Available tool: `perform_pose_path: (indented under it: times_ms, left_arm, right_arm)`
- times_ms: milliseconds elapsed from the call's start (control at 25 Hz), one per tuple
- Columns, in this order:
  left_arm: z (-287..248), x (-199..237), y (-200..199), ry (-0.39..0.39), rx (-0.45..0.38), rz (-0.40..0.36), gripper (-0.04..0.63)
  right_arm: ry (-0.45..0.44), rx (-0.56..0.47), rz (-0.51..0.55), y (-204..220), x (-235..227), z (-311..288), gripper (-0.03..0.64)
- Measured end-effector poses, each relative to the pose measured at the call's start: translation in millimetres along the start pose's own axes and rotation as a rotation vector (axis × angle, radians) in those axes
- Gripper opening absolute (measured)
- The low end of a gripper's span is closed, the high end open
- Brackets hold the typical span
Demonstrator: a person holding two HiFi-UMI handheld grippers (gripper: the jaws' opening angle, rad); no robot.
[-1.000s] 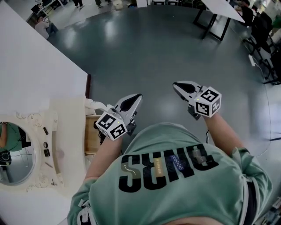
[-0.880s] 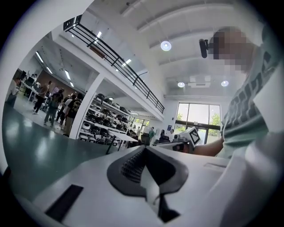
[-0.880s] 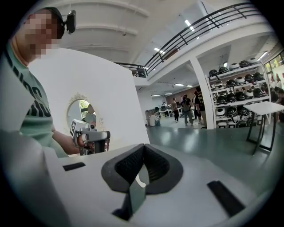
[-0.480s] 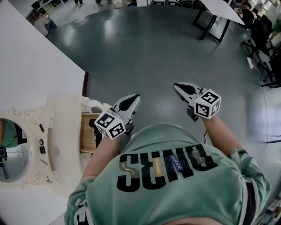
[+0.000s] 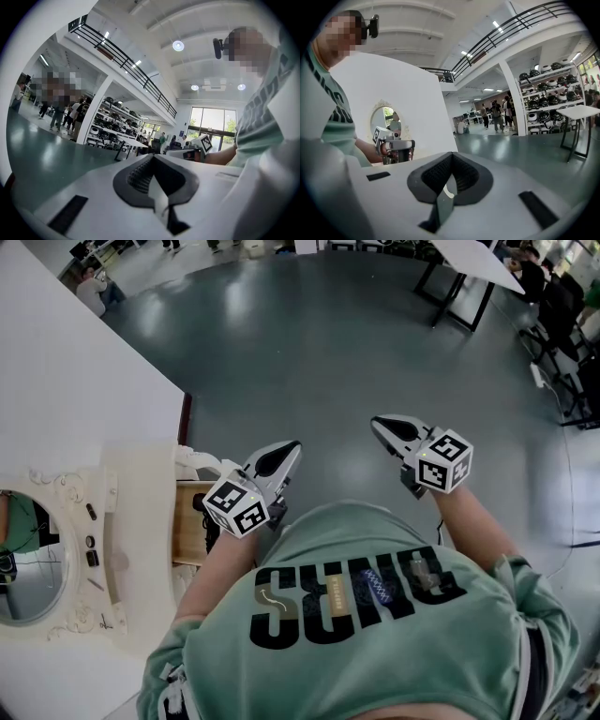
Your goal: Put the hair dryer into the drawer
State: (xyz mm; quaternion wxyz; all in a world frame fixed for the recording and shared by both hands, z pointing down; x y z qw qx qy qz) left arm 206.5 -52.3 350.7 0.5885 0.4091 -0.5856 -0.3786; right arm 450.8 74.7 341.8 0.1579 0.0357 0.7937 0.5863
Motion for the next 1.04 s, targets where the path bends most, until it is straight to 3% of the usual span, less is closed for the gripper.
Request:
perform_pose_path:
  times_ms: [1040]
  left_arm:
    - [2.5, -1.4, 0.5, -0.015, -0.008, 0.009, 0.009]
  right_arm:
    - [-0.021, 0.026, 0.045, -0.3, 3.8, -1.5, -0.006]
Point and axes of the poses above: the fingertips, and each gripper's own axes: z backward along the fingers, x to its left, y out of its underside, the point moved 8 cm from there along z, backward along the fingers, and after that the axes turned 2 degrees about z, right-handed, at the moved point
